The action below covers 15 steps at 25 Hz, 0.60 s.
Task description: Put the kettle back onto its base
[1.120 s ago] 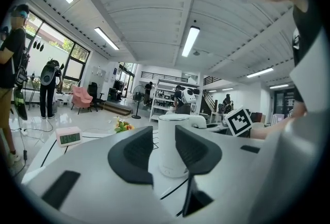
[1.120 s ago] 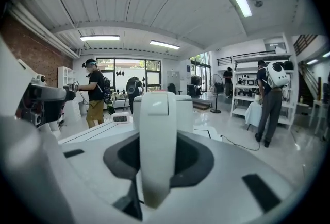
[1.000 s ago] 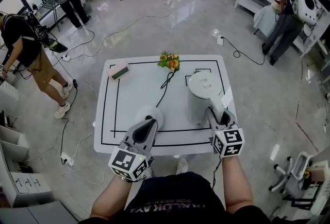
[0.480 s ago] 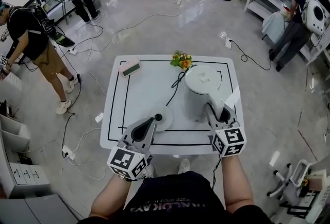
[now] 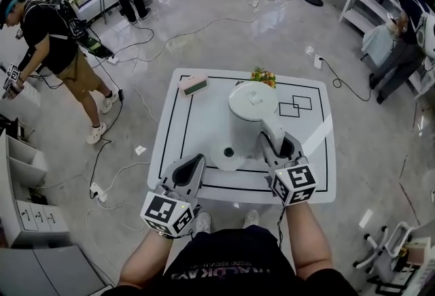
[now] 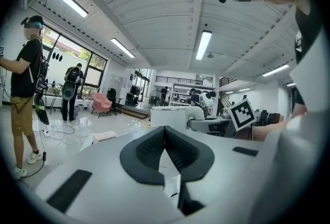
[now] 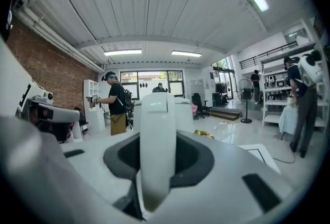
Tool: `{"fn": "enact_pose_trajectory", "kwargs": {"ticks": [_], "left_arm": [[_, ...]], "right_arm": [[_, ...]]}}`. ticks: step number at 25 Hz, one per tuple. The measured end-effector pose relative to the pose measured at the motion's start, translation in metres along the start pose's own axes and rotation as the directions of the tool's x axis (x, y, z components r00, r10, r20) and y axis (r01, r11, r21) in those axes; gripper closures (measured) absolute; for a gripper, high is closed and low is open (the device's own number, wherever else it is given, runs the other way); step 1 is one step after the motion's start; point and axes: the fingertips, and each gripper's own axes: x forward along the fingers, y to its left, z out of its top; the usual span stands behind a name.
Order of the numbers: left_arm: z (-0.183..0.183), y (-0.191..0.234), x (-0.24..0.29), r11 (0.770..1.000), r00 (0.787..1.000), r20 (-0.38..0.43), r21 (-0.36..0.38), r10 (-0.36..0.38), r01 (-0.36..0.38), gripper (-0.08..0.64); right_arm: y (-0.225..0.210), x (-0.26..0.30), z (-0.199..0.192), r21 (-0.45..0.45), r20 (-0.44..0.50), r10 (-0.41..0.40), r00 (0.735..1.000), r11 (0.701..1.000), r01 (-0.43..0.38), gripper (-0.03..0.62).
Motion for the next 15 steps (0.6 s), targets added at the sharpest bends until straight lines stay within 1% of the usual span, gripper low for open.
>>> {"fn": "enact_pose_trajectory", "kwargs": {"ticks": [3,7,15], "left_arm": [[0.0,0.01,-0.01,1.0,1.0,0.001,-0.001,0.015,-0.015,0.555],[-0.001,0.022,-0.022,1.0,1.0,0.0,-0.004,0.023,-0.023,0.555],[-0.006,0.038,-0.033,1.0,1.0,-0.007,-0.011,0.017,-0.017,0.555]], "right_arm": [[0.019,0.01,-0.002,0.002,0.003,0.028,1.0,1.0,-0.028,0.48],[0.041,0.021,-0.006,0.001,-0.001,0.046,0.999,0.999,-0.046,0.48],[0.06,0.035,-0.019,-0.007,-0.02,0.05,0.999,0.999,-0.05,0.48]]}}
